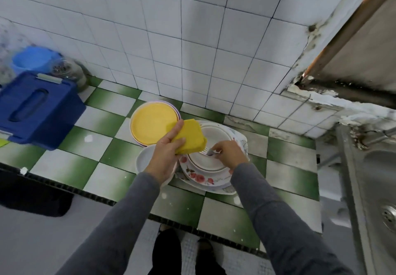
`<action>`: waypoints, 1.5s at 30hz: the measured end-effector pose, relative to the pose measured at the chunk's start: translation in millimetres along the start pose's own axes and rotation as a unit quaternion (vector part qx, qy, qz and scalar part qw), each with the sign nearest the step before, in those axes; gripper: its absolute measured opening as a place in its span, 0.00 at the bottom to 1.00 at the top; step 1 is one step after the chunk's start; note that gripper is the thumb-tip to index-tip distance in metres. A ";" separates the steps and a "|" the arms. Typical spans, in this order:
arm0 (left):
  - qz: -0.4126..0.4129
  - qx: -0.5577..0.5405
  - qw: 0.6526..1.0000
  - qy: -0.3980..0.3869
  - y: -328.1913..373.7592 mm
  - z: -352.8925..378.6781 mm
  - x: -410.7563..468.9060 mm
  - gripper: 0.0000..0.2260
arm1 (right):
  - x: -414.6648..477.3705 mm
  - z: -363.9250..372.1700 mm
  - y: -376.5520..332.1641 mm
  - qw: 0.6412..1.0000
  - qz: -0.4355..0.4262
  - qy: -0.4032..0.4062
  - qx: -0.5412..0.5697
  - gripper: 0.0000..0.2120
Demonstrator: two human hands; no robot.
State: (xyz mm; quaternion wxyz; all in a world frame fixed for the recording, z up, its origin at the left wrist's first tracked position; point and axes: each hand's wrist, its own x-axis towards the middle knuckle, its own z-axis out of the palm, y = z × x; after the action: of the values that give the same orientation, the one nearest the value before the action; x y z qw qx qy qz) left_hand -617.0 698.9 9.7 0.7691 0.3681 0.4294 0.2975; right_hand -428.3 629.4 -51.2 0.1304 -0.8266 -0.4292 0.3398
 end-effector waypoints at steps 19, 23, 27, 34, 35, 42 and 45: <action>-0.032 0.058 0.993 -0.100 35.7 -23.2 28.9 0.22 | 5.4 -2.9 -11.8 0.990 0.065 0.096 0.078 0.11; -0.026 0.052 0.992 -0.109 38.5 -28.2 30.8 0.22 | -4.9 -9.4 -11.1 0.976 0.056 0.130 0.168 0.10; -0.023 0.049 0.993 -0.107 40.0 -29.4 31.4 0.22 | -17.9 -12.6 -14.1 0.939 0.048 0.146 0.308 0.10; -0.003 0.050 0.993 -0.103 41.8 -23.4 21.7 0.23 | -45.5 -18.3 -28.3 0.859 0.004 0.160 0.487 0.09; -0.002 0.049 0.994 -0.099 41.8 -21.3 19.0 0.23 | -48.2 -19.4 -29.4 0.852 -0.002 0.157 0.500 0.09; 0.015 0.042 0.995 -0.090 38.5 -11.5 -1.2 0.24 | -64.7 -27.7 -38.1 0.784 -0.027 0.146 0.603 0.12; 0.024 0.038 0.994 -0.099 36.1 -8.1 -10.3 0.24 | -72.4 -30.0 -44.2 0.761 -0.045 0.145 0.631 0.13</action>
State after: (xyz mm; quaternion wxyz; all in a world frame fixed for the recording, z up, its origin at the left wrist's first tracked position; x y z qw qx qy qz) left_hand -633.9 713.3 41.0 0.7858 0.4348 0.3535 0.2617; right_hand -464.5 600.3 25.9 0.6983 -0.5765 -0.1306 0.4038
